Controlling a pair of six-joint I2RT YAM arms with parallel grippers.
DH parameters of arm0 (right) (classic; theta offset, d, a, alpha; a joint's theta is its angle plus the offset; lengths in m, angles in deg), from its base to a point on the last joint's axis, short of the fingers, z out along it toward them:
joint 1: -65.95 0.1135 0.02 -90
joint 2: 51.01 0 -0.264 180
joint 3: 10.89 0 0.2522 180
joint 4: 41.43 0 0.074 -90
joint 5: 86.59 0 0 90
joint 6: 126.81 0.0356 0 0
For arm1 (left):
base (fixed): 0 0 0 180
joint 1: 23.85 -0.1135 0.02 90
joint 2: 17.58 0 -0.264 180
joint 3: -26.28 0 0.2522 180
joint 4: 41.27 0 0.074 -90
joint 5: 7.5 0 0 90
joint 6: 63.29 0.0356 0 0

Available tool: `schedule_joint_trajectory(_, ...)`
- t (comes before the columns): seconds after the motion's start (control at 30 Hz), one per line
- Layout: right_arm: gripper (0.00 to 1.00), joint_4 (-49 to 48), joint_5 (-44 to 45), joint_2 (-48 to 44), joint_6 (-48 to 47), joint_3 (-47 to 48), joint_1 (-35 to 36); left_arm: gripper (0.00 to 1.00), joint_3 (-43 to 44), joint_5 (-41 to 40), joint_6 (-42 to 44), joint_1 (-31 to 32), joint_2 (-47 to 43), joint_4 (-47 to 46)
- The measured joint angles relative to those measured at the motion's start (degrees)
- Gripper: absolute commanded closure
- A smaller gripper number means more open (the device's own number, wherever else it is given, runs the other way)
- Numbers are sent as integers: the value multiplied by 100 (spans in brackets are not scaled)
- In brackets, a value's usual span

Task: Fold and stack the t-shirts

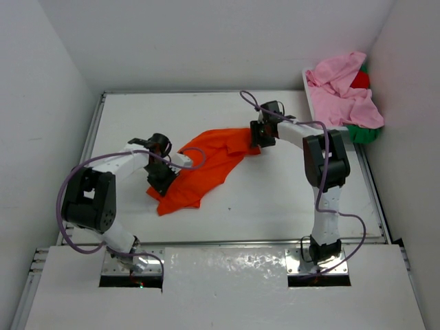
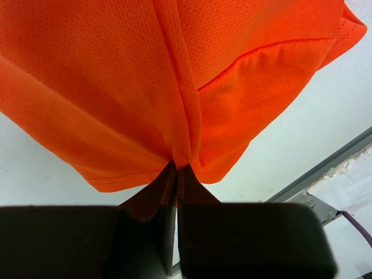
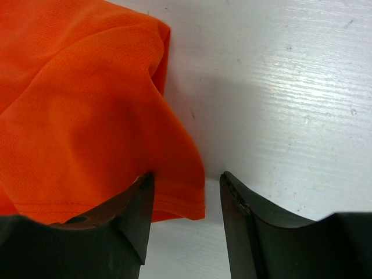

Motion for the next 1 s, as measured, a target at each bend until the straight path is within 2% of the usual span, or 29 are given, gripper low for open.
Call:
schedule_joint_trajectory(0.33, 58, -472, -774, -348, 74, -660, -44, 100, 55, -203, -186, 0, -122, -55)
schedule_joint_trajectory(0.47, 89, -527, -901, -291, 192, -675, -31, 100, 170, -352, -323, 0, -317, -184)
schedule_joint_trajectory(0.5, 100, -570, -938, -256, 267, -675, -33, 100, 223, -378, -374, 0, -337, -225)
schedule_joint_trajectory(0.67, 100, -1108, -1333, -229, 802, -918, -181, 100, 509, -485, -592, -94, -341, -385)
schedule_joint_trajectory(0.77, 100, -1172, -1517, -179, 1128, -857, -313, 100, 907, -584, -748, -396, -299, -505)
schedule_joint_trajectory(0.9, 100, -625, -1672, 516, 1499, 678, -538, 100, 2472, -710, -916, -1029, 262, -1014)
schedule_joint_trajectory(0.93, 100, -487, -1676, 1054, 1585, 1952, -627, 100, 2732, -739, -951, -1075, 372, -1274)
schedule_joint_trajectory(1.0, 100, -542, -1657, 1851, 1875, 3945, -745, 100, 4044, -778, -1047, -1287, 922, -1757)
